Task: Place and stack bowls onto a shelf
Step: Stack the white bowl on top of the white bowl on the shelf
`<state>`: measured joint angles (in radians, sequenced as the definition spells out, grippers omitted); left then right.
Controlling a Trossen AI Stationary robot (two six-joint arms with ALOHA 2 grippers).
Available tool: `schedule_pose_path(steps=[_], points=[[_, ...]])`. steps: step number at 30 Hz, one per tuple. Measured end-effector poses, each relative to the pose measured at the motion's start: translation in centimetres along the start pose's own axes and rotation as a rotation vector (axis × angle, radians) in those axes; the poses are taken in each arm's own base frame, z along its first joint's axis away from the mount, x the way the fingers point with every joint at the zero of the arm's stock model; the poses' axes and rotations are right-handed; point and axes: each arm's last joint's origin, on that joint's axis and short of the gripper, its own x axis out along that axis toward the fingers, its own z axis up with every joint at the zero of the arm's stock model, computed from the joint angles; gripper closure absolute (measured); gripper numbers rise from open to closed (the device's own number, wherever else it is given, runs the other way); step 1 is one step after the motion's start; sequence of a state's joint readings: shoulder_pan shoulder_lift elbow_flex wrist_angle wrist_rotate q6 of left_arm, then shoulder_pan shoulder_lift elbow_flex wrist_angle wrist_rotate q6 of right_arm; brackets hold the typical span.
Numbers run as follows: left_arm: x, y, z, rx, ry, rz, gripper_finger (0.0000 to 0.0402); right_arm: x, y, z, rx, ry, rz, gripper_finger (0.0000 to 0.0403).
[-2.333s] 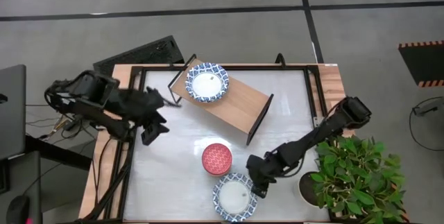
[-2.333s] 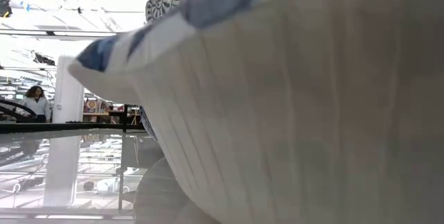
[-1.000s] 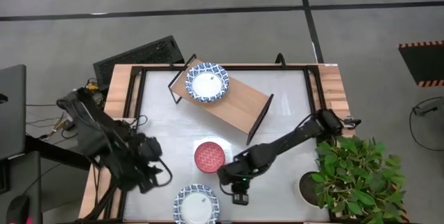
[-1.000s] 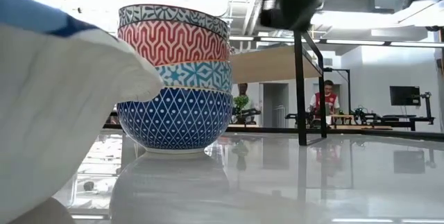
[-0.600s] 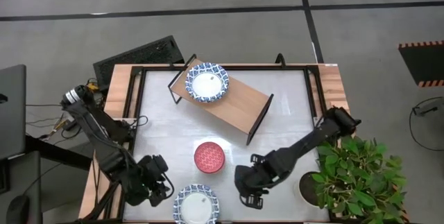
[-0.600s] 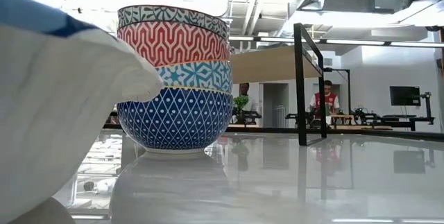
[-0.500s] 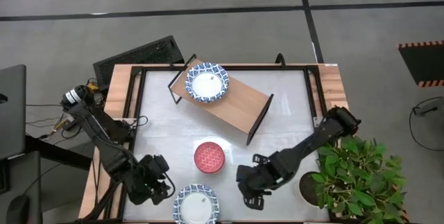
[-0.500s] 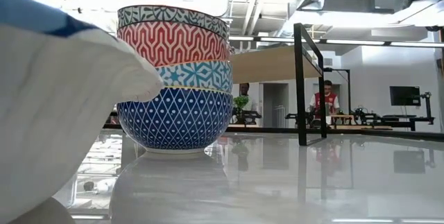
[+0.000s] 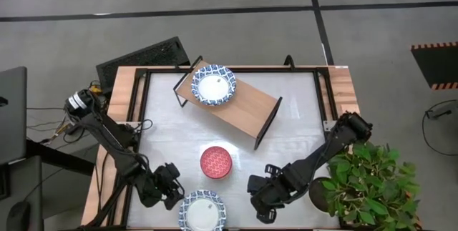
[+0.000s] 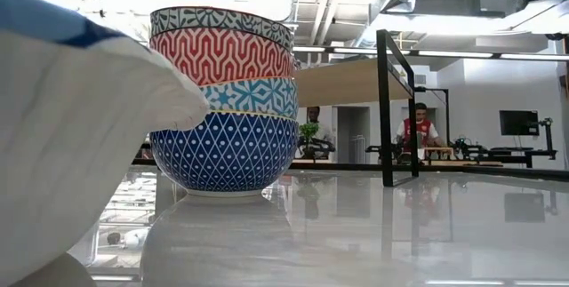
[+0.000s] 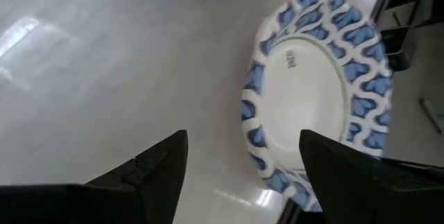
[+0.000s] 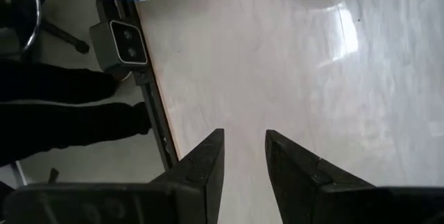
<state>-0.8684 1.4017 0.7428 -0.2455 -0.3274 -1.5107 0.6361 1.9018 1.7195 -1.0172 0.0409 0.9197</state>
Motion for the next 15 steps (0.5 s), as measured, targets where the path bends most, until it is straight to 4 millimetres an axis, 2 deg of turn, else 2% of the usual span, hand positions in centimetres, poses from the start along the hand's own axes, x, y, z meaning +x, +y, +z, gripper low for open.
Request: schedule_pose_path(steps=[6, 12, 15], points=[[2.0, 0.6, -0.6, 0.039, 0.029, 0.051, 0.014, 0.0, 0.2, -0.2, 0.027, 0.002, 0.003, 0.0272], [4.2, -0.3, -0.9, 0.026, 0.044, -0.055, 0.014, 0.0, 0.3, -0.3, 0.032, 0.004, 0.004, 0.0272], [5.2, -0.1, -1.0, 0.019, 0.065, -0.05, 0.014, 0.0, 0.3, -0.3, 0.032, 0.005, 0.005, 0.0272]])
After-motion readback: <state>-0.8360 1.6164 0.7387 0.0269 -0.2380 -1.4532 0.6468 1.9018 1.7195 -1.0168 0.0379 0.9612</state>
